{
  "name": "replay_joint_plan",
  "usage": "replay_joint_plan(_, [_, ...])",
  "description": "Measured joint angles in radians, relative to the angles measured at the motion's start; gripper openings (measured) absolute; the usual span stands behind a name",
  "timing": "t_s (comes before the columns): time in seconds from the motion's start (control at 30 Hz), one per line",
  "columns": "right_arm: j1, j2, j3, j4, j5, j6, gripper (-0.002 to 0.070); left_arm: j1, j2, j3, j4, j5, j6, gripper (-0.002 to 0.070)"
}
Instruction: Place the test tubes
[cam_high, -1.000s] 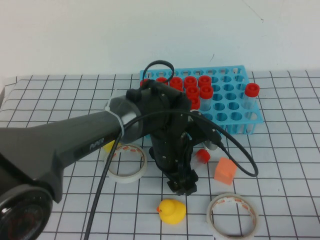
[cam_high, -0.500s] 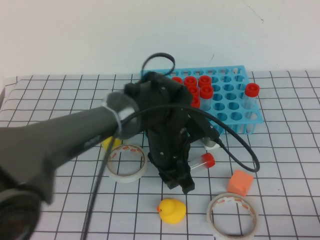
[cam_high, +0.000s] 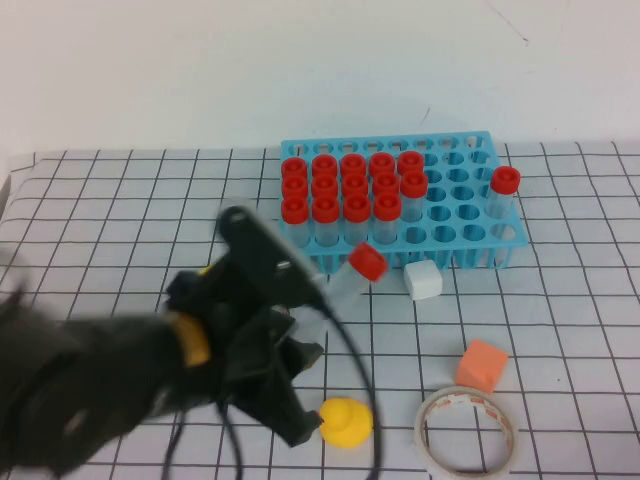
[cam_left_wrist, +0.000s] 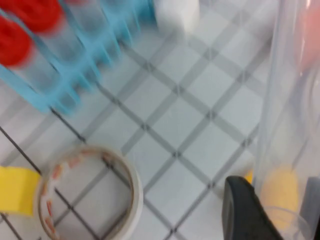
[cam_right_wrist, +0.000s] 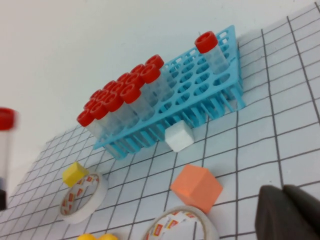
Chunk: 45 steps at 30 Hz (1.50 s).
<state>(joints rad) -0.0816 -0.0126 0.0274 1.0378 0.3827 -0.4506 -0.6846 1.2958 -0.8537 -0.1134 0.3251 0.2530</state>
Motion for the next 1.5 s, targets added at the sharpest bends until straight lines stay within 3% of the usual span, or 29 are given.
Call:
replay_joint_plan(0.1, [0.000,0.000,0.000,0.057,0.006,-0.057,-0.0001,0.000,-0.119,0.159,-0.071,-0.238,-0.014,0.0211])
replay_joint_plan(0.23, [0.000,0.000,0.000,0.288,0.019,-0.273,-0.0001,0.000,-0.167,0.296,-0.157,-0.525,-0.061,0.0211])
replay_joint_plan(0.37, [0.000,0.043,-0.012,0.479,0.083,-0.506,-0.0001,0.000,-0.137,0.315,-0.135,-0.689,-0.193,0.0211])
replay_joint_plan(0.6, [0.000,0.311,-0.199,0.637,0.190,-0.961,-0.0001,0.000,0.025,0.315,0.194,-1.064,-0.578,0.0211])
replay_joint_plan(0.77, [0.000,0.533,-0.338,0.646,0.295,-1.114,0.0006,0.000,0.169,0.315,0.389,-1.392,-0.653,0.0211])
replay_joint_plan(0.9, [0.000,0.714,-0.438,0.646,0.422,-1.201,0.0092,0.000,0.265,0.315,0.415,-1.442,-0.706,0.0211])
replay_joint_plan(1.07, [0.008,0.926,-0.547,0.646,0.584,-1.271,0.0349,0.000,0.335,0.315,0.451,-1.444,-0.785,0.0211])
replay_joint_plan(1.17, [0.043,1.036,-0.605,0.646,0.635,-1.298,0.0447,0.000,0.343,0.315,0.479,-1.448,-0.789,0.0211])
replay_joint_plan(1.5, [0.293,1.300,-0.782,0.646,0.586,-1.420,0.0488,0.000,0.343,0.315,0.561,-1.456,-0.789,0.0211])
